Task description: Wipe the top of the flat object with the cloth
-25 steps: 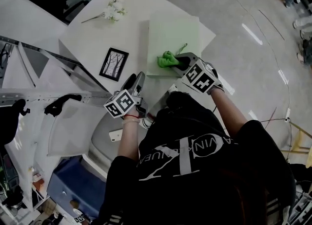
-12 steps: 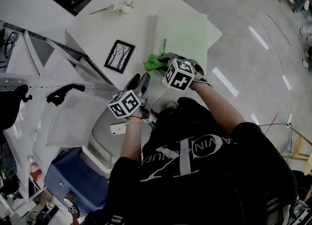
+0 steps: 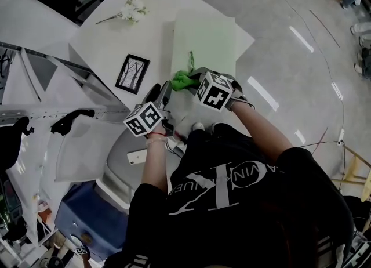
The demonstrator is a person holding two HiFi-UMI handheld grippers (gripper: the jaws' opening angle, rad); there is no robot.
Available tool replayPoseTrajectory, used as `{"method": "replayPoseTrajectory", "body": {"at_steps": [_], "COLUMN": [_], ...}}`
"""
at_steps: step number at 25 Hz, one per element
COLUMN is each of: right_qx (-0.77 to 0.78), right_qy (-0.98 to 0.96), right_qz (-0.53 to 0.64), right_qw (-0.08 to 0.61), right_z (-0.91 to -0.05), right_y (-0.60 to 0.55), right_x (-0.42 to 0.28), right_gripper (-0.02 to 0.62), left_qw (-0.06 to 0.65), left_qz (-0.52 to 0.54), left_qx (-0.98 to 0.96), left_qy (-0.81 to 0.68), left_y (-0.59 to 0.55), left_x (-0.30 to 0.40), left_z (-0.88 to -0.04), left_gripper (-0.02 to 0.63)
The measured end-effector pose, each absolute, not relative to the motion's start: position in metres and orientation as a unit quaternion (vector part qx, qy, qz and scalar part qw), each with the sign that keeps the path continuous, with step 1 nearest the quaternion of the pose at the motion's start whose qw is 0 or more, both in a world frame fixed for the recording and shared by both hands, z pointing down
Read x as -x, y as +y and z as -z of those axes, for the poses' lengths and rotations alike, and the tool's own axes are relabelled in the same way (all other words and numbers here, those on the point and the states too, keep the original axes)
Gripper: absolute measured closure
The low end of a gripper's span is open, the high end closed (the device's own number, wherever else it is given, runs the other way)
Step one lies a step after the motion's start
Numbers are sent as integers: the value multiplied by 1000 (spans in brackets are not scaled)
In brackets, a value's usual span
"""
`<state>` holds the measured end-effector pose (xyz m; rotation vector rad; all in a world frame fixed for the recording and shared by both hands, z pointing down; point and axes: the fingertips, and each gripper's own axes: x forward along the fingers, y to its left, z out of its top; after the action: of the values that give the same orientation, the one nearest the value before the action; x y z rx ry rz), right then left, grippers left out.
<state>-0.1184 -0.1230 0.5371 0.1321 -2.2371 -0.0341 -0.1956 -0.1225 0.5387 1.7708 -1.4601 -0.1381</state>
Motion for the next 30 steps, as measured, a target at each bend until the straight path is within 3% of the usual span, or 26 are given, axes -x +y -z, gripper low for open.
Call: {"method": "replayPoseTrajectory", "body": {"at_steps": [2, 6, 13, 30], "right_qx": [-48, -43, -68, -130], "right_qy": [-896, -890, -894, -895], "right_qz": [20, 26, -8, -60], "right_qw": [441, 452, 442, 422], "right_z": [-539, -534, -539, -540], "right_y": [-123, -120, -121, -134], "right_x": [117, 109, 82, 6], "right_gripper": [514, 514, 514, 514], "left_qw": [414, 417, 421, 433], "left_qz": [44, 37, -23, -3], "left_qx": [-700, -685, -703, -689], "left_qy": [-580, -596, -573, -582], "left_y": [-131, -141, -140, -139], "left_x": [189, 190, 173, 172], "left_z": [-546, -553, -565, -565], "left_gripper": [381, 471, 452, 446]}}
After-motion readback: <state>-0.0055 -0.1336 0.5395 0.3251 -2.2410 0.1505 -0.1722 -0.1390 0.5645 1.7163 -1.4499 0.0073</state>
